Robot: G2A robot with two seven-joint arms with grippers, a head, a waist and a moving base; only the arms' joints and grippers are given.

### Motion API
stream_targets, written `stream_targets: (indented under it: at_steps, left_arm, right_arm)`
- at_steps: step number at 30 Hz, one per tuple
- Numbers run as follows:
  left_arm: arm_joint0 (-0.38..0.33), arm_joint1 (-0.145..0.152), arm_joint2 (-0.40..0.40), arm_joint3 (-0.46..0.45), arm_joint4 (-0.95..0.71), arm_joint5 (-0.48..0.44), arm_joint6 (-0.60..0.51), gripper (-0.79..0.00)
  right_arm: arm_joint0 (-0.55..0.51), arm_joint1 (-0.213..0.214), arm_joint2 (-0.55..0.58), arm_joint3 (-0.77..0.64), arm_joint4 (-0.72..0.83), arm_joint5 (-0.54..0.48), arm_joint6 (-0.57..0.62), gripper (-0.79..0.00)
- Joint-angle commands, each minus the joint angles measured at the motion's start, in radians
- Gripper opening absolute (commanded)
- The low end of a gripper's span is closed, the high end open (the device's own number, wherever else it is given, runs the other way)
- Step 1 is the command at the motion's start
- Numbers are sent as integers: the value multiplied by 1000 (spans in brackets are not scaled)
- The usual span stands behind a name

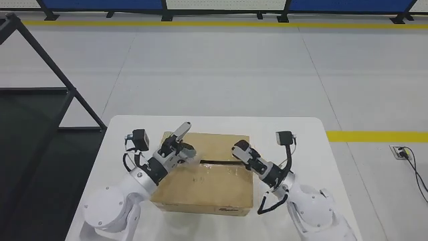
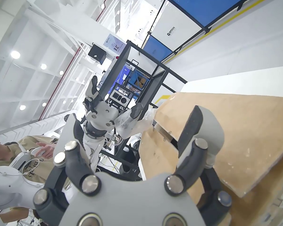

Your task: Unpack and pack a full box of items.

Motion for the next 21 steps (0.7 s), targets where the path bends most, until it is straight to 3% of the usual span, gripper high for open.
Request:
stream_targets:
  at_steps: [1, 7, 11, 21]
  left_arm:
    - [2, 0, 12, -8, 2, 0, -2, 0]
    - [-6, -1, 64, 8, 41, -11, 17, 0]
    - [-19, -5, 103, 28, 53, -21, 32, 0]
    - [-56, -11, 157, 74, 53, -25, 38, 0]
  right_arm:
    - [-8, 3, -1, -14, 9, -7, 20, 0]
    - [-24, 18, -2, -40, 104, -43, 172, 0]
    - [-40, 28, -3, -82, 73, 41, 219, 0]
    - [-96, 46, -5, -199, -89, 239, 209, 0]
